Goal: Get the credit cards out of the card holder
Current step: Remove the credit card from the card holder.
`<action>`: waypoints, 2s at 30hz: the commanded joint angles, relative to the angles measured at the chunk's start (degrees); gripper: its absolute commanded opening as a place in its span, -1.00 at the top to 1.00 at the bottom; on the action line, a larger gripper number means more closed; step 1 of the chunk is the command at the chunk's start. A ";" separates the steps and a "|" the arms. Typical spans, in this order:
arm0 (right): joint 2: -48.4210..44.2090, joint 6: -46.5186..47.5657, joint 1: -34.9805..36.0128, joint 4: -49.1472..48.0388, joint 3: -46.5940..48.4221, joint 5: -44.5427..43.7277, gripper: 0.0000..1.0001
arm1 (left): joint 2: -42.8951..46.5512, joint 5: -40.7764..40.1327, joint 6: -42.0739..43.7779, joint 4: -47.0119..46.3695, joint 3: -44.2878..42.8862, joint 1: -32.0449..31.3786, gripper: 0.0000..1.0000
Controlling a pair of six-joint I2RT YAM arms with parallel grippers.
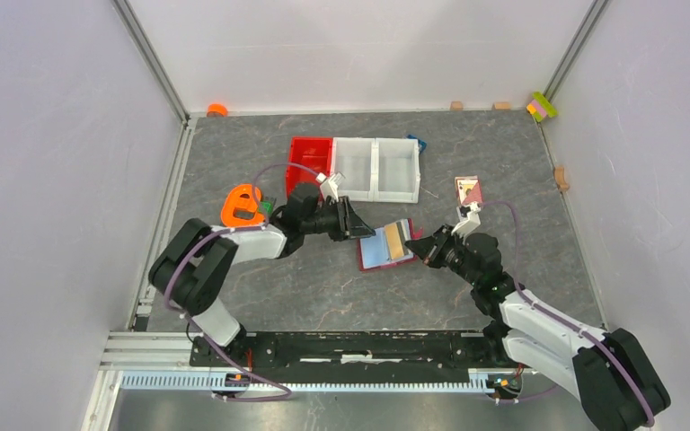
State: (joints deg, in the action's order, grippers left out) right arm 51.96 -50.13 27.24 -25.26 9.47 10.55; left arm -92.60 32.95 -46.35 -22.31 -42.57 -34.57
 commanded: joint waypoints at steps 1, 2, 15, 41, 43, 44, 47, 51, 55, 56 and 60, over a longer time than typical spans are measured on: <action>1.38 -1.99 -0.02 -7.96 -0.17 1.50 1.00 | -6.00 9.60 -10.60 -26.83 3.73 0.37 0.33; 1.94 -2.12 0.00 -9.34 -0.71 1.90 1.00 | -7.79 10.55 -11.38 -28.78 3.76 0.45 0.34; 19.10 3.98 0.00 -22.63 0.84 8.19 1.00 | -10.58 4.94 3.06 -7.95 0.89 1.61 0.30; 32.61 27.01 0.00 -6.81 15.87 15.94 -0.13 | -14.60 -8.28 16.97 15.16 -7.45 1.61 0.31; 32.76 26.78 -0.01 -7.12 16.56 16.05 -0.22 | -15.10 -8.86 17.93 16.49 -8.42 1.61 0.30; 33.04 26.50 0.00 -7.46 16.70 16.40 -0.25 | -15.32 -8.86 18.31 16.83 -8.81 1.61 0.30; 34.42 25.55 -0.02 -8.77 16.90 17.70 -0.23 | -15.75 -9.11 19.12 17.65 -9.74 1.61 0.30; 34.89 25.27 -0.05 -10.27 16.44 18.46 0.02 | -15.77 -9.23 20.13 18.35 -10.69 1.59 0.30; 34.69 25.69 -0.09 -10.86 15.59 16.90 0.41 | -14.45 -9.29 20.68 18.06 -10.20 1.61 0.30; 34.78 25.69 -0.10 -11.25 15.16 16.48 0.50 | -13.98 -9.30 20.76 17.73 -9.88 1.61 0.30; 35.37 23.59 -0.41 -14.95 13.12 16.52 0.81 | -11.41 -9.22 20.69 16.53 -8.31 1.61 0.28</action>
State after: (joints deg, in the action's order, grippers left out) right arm 86.76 -25.54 27.20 -34.76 24.32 26.92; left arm -106.06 29.04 -29.91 -7.64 -52.75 -33.41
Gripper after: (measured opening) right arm 0.164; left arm 0.351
